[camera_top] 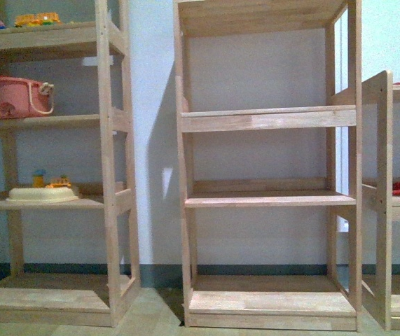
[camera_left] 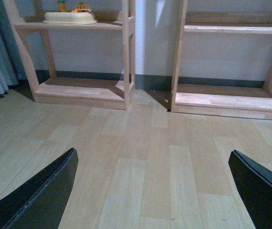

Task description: Put away toys

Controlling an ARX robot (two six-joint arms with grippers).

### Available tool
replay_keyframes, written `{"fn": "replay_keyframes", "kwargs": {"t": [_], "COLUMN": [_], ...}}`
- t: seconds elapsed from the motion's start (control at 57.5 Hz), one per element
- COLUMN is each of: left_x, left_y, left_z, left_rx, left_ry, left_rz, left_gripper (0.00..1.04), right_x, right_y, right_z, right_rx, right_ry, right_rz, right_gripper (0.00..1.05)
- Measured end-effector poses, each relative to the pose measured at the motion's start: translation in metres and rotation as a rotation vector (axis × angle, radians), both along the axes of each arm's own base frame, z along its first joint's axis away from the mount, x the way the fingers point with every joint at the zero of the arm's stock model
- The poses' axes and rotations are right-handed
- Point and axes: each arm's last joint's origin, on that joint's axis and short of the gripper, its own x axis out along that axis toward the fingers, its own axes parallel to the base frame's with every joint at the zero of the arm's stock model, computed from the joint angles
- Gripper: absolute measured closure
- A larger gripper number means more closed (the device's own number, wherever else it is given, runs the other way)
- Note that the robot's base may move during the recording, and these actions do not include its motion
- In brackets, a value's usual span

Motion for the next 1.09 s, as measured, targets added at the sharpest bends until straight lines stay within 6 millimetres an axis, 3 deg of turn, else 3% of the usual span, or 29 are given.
{"fn": "replay_keyframes", "kwargs": {"t": [1.095], "left_x": [0.0000], "left_y": [0.0001], "left_z": [0.0000], "left_rx": [0.000], "left_ry": [0.000], "left_rz": [0.003], "left_gripper": [0.06], "right_x": [0.0000], "right_y": [0.0003], "right_z": [0.0000], "right_rx": [0.000], "right_ry": [0.000], "right_rz": [0.010], "right_gripper": [0.99]}}
